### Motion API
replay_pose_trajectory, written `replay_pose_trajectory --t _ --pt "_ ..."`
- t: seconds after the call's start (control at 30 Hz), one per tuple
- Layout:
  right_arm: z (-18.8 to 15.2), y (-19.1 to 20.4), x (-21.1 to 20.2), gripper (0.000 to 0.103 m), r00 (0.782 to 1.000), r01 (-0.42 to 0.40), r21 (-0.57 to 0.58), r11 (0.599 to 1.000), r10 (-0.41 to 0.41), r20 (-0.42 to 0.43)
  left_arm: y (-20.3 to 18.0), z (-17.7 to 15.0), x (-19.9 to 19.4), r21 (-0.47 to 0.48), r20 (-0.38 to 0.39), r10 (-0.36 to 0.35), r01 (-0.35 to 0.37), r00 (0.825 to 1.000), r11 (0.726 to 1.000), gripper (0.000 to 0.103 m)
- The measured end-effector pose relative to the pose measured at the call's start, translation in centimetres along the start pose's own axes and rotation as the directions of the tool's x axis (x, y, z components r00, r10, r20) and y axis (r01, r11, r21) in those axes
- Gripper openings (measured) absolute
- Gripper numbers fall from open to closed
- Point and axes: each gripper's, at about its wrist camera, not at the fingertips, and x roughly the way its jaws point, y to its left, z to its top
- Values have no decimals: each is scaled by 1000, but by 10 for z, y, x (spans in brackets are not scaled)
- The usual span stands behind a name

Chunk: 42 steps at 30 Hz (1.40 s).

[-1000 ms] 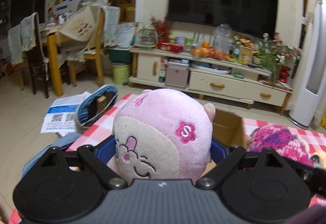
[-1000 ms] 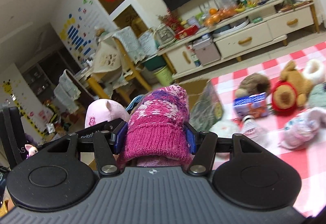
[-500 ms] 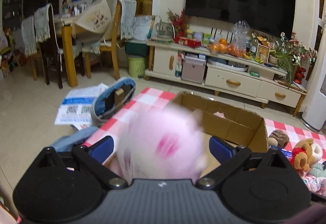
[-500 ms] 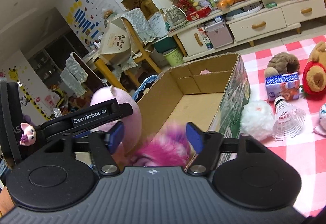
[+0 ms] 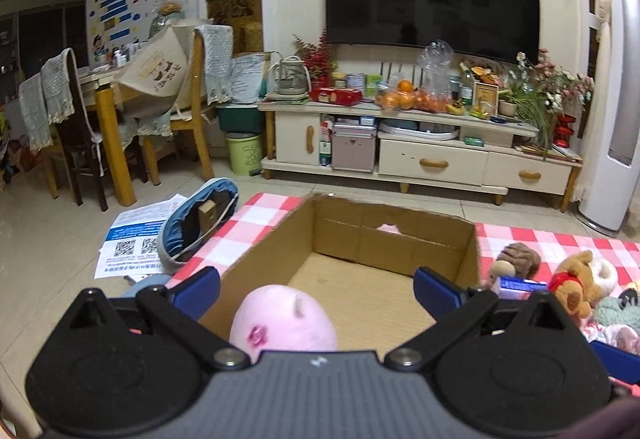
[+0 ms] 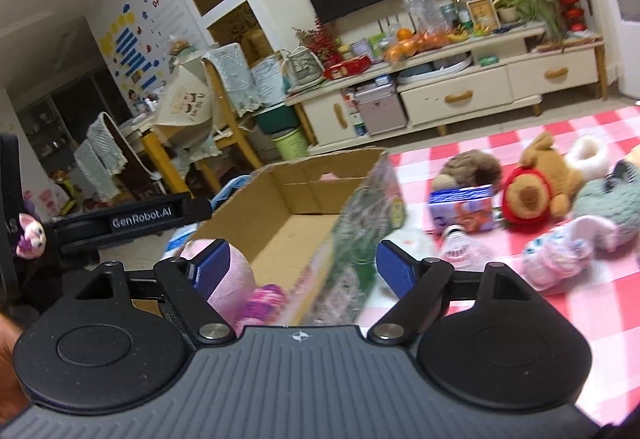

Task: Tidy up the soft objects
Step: 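Carry both held items into the cardboard box and open both tools, then withdraw both tools from the box back over the table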

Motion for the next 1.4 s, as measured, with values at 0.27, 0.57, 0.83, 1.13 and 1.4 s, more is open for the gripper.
replay_pose_trajectory --t 0.27,0.57,0.83,1.13,1.4 --pt "-5 -5 -11 101 996 81 -64 995 -79 29 -30 -4 -5 60 0 -46 46 999 997 102" --pt "-8 -20 -28 101 986 161 -107 981 -154 67 -61 -12 -8 114 -11 -76 77 997 990 102" --pt "-8 -24 -30 101 979 190 -93 977 -183 87 -84 -16 -11 153 -17 -91 93 996 984 102" --pt "-12 -26 -35 101 971 221 -88 971 -211 110 -110 -21 -11 198 -27 -103 106 994 974 102" --pt "-13 -27 -35 101 964 248 -62 967 -240 119 -131 -26 -10 231 -41 -109 116 993 966 102"
